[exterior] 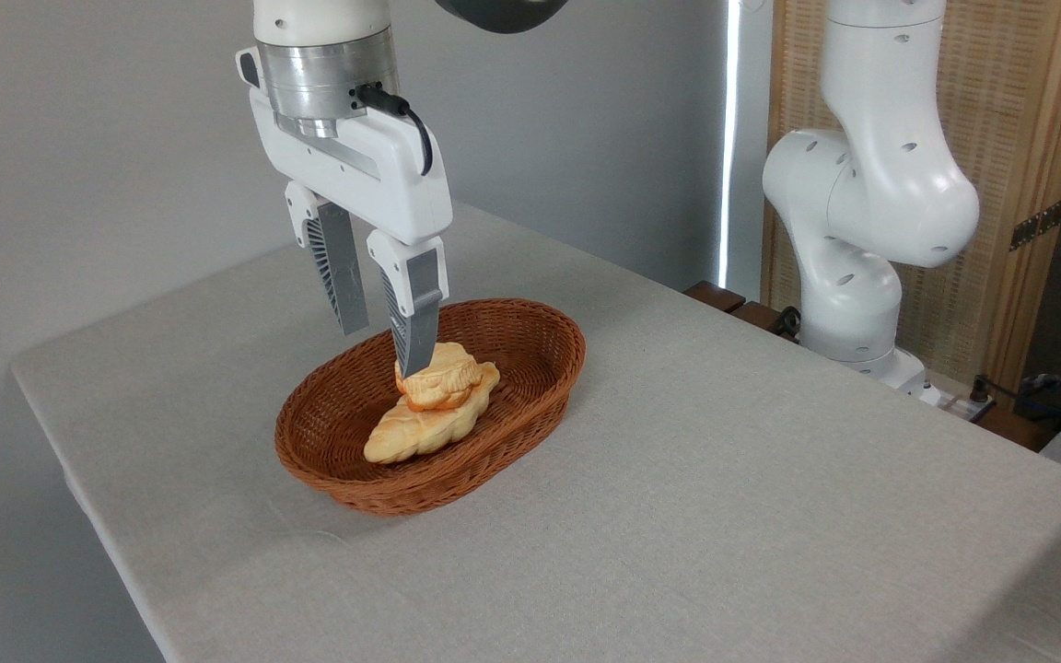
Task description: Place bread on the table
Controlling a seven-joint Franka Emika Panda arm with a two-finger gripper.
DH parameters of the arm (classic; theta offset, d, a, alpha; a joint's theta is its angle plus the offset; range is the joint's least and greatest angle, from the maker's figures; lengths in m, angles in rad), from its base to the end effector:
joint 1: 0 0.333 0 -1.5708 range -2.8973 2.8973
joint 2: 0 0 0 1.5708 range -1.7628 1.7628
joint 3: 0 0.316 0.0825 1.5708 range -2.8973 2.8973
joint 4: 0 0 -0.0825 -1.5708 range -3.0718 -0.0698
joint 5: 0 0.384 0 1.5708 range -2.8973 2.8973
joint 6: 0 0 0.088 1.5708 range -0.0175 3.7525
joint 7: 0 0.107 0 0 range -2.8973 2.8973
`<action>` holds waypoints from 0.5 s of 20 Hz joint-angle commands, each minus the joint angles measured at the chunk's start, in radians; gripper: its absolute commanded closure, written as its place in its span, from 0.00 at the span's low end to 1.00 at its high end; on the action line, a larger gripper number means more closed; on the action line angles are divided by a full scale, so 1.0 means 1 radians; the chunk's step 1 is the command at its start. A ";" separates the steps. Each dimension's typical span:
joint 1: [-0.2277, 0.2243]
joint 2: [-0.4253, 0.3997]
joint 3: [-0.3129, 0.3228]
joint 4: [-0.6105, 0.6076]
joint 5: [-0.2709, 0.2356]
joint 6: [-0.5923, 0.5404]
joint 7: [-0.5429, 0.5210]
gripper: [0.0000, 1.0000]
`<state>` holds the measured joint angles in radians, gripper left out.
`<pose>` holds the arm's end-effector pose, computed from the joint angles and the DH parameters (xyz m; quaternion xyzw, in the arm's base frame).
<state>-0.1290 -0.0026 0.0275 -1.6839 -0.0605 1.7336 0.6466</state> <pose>0.5625 -0.0628 0.5868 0.9316 -0.3613 0.0332 0.0219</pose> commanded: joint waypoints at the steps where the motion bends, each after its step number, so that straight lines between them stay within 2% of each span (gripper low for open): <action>1: -0.001 -0.033 0.000 -0.016 -0.007 -0.067 -0.016 0.00; 10: -0.001 -0.031 0.000 -0.017 -0.018 -0.059 -0.018 0.00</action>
<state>-0.1290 -0.0138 0.0256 -1.6860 -0.0608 1.6886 0.6448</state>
